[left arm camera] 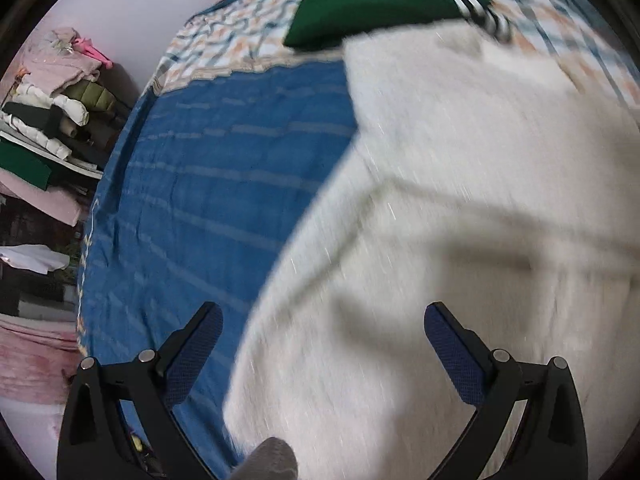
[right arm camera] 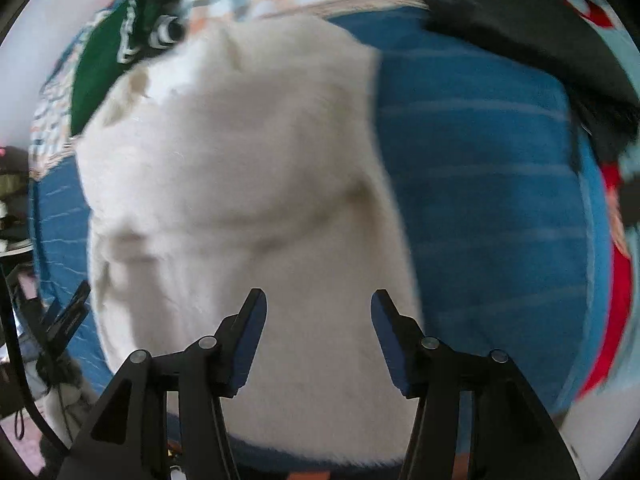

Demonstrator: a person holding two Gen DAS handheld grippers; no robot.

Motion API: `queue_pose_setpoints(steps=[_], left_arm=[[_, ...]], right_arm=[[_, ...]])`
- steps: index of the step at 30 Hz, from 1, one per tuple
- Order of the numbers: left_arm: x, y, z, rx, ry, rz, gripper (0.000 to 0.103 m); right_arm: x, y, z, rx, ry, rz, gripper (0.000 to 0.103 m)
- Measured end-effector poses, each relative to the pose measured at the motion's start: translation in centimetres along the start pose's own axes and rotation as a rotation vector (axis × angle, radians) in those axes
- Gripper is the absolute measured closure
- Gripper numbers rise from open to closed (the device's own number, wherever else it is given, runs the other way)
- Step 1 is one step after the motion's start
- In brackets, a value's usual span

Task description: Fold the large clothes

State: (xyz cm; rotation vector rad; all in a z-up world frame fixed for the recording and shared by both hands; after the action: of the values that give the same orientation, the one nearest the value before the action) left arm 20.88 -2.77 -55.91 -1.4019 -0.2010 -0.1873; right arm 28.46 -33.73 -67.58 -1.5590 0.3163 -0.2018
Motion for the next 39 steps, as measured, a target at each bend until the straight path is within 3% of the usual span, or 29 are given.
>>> queue_pose_setpoints(steps=[4, 7, 12, 13, 15, 17, 20, 21, 23, 24, 25, 31, 39], left_arm=[[-3.3, 1.4, -2.9, 0.019, 0.0, 0.064, 0.0], [-4.7, 2.4, -5.3, 0.098, -0.01, 0.069, 0.0], [-5.4, 3.9, -6.6, 0.271, -0.036, 0.07, 0.0], [-5.7, 4.3, -6.6, 0.298, -0.052, 0.074, 0.0], [-5.9, 4.7, -6.8, 0.352, -0.077, 0.067, 0.0], [-6.1, 4.7, -6.8, 0.384, -0.093, 0.065, 0.0], [-6.1, 4.4, -6.9, 0.419, -0.115, 0.076, 0.0], [-6.2, 4.1, -7.2, 0.422, -0.123, 0.085, 0.0], [-6.5, 2.8, -7.8, 0.421, -0.14, 0.087, 0.0], [-6.7, 1.6, -8.4, 0.427, -0.141, 0.08, 0.0], [-6.8, 0.9, -8.8, 0.43, -0.139, 0.075, 0.0], [-9.3, -5.3, -15.4, 0.435, -0.047, 0.058, 0.0], [-12.1, -9.1, -30.5, 0.429, 0.317, -0.024, 0.0]], right_arm=[[-0.6, 2.0, -3.0, 0.035, 0.041, 0.036, 0.046], [0.4, 4.0, -4.3, 0.039, 0.01, 0.004, 0.046], [6.4, 6.3, -3.7, 0.11, -0.063, -0.096, 0.047], [7.6, 6.9, -3.3, 0.122, -0.096, -0.101, 0.051], [9.1, 9.0, -3.2, 0.071, -0.161, -0.077, 0.07], [9.7, 10.9, -3.7, 0.038, -0.215, -0.062, 0.075], [10.0, 11.3, -3.8, 0.019, -0.283, -0.075, 0.075], [9.9, 11.1, -3.5, 0.006, -0.317, -0.077, 0.074], [9.4, 10.7, -3.3, -0.007, -0.369, -0.059, 0.059], [9.1, 10.3, -3.4, -0.009, -0.379, -0.046, 0.043], [8.9, 9.8, -3.7, -0.006, -0.389, -0.045, 0.034], [7.2, 6.2, -9.8, -0.065, -0.411, -0.062, 0.029], [4.9, 5.4, -20.4, -0.117, -0.292, 0.024, 0.029]])
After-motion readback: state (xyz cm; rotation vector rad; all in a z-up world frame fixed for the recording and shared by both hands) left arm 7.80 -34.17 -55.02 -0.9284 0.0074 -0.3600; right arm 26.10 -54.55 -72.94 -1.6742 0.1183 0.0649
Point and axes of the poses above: each gripper's, at about its wrist camera, not at the fingertips, and y roughly the way its jaws point, z to its left, x to its top, the point moved 10 cm from there along y, roughly the way its jaws point, and after that the axes turned 11 degrees about -x, right-handed, at the moved point
